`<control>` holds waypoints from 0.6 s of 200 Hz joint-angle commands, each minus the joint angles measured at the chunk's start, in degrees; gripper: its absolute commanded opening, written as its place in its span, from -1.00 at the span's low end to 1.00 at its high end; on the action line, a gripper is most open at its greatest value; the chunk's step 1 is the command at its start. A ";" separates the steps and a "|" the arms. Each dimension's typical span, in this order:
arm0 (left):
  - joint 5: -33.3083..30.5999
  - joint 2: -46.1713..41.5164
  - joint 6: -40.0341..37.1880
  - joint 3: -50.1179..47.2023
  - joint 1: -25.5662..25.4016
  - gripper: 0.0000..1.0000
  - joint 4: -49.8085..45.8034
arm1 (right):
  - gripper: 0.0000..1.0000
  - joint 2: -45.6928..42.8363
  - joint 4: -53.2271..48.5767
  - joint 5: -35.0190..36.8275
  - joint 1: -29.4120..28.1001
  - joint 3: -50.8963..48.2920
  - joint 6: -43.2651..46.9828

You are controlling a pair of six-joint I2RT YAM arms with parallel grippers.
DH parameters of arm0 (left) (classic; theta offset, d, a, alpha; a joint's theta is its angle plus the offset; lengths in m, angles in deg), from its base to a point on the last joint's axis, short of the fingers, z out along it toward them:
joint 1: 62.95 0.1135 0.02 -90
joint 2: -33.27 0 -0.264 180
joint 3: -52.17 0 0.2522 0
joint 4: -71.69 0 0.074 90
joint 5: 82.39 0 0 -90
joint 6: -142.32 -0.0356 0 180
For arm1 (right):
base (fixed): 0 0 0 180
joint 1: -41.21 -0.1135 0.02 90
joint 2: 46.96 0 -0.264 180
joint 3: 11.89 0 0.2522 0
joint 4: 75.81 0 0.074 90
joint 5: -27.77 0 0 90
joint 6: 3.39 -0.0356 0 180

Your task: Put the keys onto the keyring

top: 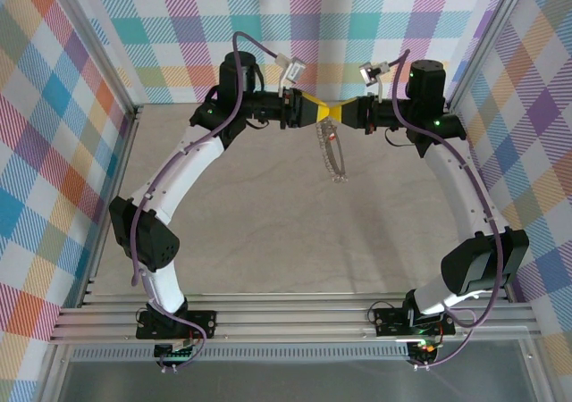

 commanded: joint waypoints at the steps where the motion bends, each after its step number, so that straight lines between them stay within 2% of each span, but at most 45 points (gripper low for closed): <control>1: 2.39 0.18 -0.19 0.97 -0.92 -0.40 0.76 | -1.00 -1.32 4.63 0.41 0.37 -0.62 -1.22; 33: 2.88 -0.44 -0.28 -0.01 -1.00 -0.43 0.94 | -1.00 -1.63 8.10 1.56 0.85 -1.85 -3.89; 85: 4.17 -0.97 -0.87 -0.79 -0.96 -0.63 0.87 | -1.00 -1.90 11.40 1.37 1.38 -2.89 -6.59; 120: 4.06 -1.13 -2.01 -0.54 -1.00 -0.64 -0.39 | -1.00 -1.85 12.80 1.28 1.60 -3.37 -7.68</control>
